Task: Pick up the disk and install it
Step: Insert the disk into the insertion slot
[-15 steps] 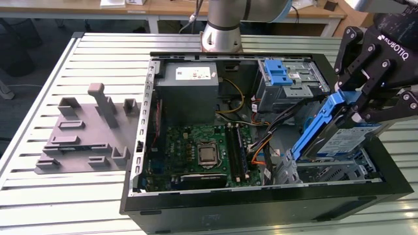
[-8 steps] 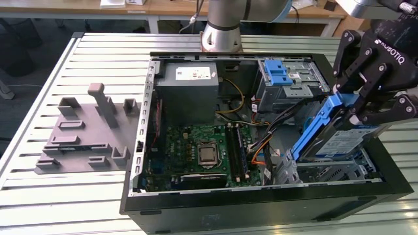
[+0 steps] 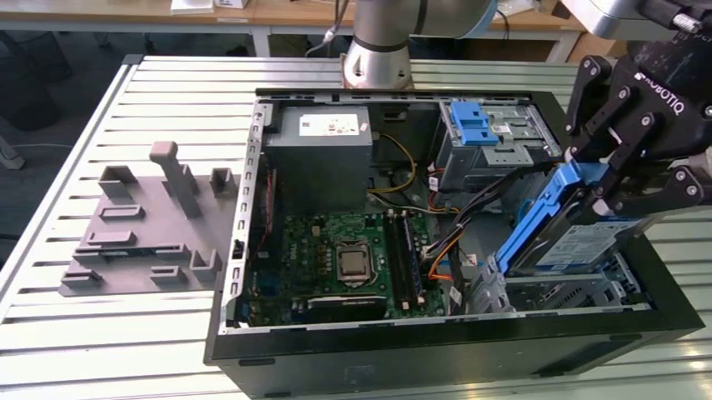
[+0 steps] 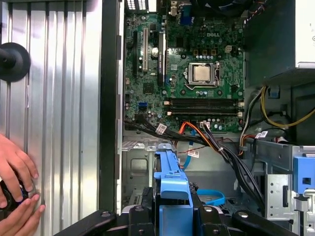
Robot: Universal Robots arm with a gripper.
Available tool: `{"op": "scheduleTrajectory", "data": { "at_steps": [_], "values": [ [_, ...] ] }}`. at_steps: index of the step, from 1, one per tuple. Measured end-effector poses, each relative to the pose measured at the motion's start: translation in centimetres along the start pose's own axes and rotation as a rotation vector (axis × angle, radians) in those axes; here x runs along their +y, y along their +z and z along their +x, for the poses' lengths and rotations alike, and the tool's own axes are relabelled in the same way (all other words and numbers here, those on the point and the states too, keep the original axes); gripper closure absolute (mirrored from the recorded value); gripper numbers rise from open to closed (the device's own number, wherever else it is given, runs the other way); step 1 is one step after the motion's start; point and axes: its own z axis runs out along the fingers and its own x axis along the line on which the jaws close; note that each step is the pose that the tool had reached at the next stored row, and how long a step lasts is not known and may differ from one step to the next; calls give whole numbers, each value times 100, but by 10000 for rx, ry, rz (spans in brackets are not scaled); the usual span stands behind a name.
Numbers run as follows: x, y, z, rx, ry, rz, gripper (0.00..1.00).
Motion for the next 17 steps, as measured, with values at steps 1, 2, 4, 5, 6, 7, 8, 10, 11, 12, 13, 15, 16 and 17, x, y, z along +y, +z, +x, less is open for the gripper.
{"op": "scheduleTrajectory", "data": {
  "at_steps": [1, 2, 4, 5, 6, 7, 8, 10, 11, 12, 13, 15, 16, 17],
  "values": [
    [0, 9, 0, -1, 0, 0, 64],
    [-1, 20, 0, -1, 0, 0, 64],
    [-1, 45, 0, 0, 0, 0, 64],
    [-2, 59, 1, 0, 0, 0, 64],
    [-2, 73, 1, 0, -1, 0, 64],
    [-2, 86, 1, 1, 0, 0, 64],
    [-3, 101, 1, -1, 0, 0, 64],
    [-4, 128, 1, 1, 0, 0, 64],
    [-4, 142, 1, 2, 0, 0, 64],
    [-5, 157, 2, 0, 0, 0, 64],
    [-5, 173, 2, 1, 0, 0, 64],
    [-6, 204, 3, 3, 0, 0, 64],
    [-6, 221, 3, 3, 0, 0, 64],
    [-7, 240, 3, 4, 0, 0, 64]
  ]
}}
